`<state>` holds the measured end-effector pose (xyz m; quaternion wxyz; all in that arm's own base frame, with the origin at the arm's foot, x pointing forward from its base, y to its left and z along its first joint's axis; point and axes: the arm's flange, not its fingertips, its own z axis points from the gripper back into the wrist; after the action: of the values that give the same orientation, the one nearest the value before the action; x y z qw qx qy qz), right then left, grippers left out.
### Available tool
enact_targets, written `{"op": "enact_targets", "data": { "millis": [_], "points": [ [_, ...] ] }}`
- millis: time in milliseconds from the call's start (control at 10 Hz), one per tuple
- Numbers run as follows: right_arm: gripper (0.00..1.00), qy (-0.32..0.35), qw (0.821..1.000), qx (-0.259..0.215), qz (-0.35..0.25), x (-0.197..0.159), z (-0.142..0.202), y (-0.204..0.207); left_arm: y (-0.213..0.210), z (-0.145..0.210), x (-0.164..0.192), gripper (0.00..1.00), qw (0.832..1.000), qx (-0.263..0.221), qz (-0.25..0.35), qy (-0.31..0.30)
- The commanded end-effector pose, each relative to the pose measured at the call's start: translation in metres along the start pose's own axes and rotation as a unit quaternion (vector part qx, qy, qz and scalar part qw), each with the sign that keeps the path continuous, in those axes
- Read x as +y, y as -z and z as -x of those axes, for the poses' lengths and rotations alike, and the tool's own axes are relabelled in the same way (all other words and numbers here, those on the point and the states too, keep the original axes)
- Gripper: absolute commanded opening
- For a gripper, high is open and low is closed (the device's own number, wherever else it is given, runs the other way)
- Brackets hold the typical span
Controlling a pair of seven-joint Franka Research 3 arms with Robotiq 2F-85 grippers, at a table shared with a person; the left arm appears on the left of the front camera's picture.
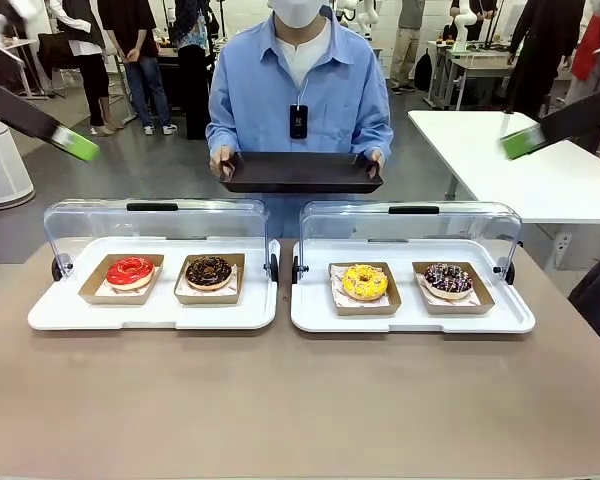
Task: Provide the desired donut to the person.
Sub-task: Pick up and lift the Paper togo box containing the Donut pointed at by the person.
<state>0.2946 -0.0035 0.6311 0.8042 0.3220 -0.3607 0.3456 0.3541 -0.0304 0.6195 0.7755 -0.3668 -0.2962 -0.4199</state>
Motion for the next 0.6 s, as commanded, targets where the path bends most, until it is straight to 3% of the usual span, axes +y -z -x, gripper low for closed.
{"op": "enact_targets", "data": {
  "millis": [0,200,500],
  "points": [
    [1.0,-0.006,0.996,-0.014,-0.085,-0.025,0.008,-0.028,-0.025,0.013,0.013,1.0,0.996,-0.016,0.087,0.025],
    [1.0,-0.01,0.993,-0.035,-0.115,-0.06,0.023,-0.047,-0.051,0.035,0.03,1.0,0.995,-0.023,0.075,0.058],
    [1.0,-0.026,0.992,-0.026,-0.124,-0.106,0.046,-0.05,-0.07,0.063,0.05,1.0,0.994,-0.016,0.04,0.104]
  ]
}}
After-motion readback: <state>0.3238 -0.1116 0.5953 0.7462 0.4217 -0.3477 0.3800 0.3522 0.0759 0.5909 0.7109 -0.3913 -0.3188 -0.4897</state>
